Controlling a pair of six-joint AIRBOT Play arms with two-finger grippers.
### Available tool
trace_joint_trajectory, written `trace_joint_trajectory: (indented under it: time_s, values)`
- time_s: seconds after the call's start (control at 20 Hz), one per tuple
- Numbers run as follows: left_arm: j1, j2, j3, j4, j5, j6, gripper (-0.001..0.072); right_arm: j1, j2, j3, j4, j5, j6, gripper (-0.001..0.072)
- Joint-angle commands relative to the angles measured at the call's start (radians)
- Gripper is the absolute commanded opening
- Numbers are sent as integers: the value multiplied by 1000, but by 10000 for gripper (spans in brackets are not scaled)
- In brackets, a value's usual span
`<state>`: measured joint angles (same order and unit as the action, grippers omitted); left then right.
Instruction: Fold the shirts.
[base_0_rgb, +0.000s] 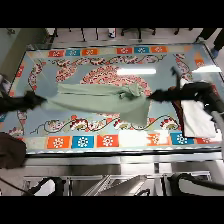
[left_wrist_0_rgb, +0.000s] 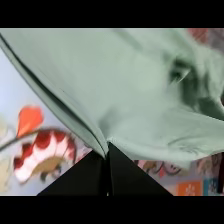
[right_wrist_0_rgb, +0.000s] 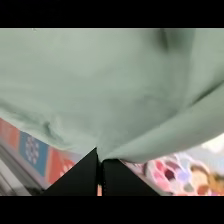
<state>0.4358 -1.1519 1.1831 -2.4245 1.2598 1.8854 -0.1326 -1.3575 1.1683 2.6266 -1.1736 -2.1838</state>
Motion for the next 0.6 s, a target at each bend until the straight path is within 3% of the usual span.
trace_joint_trajectory:
  time_s: [0.0,0.2,0.3,0.4,0.55]
  values:
    - [1,200,410,-87,16,-22,14,-15,335,311,35,16,26,19]
    - [1,329,935,18,-163,-110,14,-54,610,663,-71,198,42,19]
    - [1,364,1046,116,-227,-171,14,-62,663,778,-148,225,42,19]
    - [0,394,1028,164,-237,-186,14,-62,673,837,-225,224,69,19]
    - [-34,431,802,173,-228,-189,14,-62,629,833,-370,167,159,19]
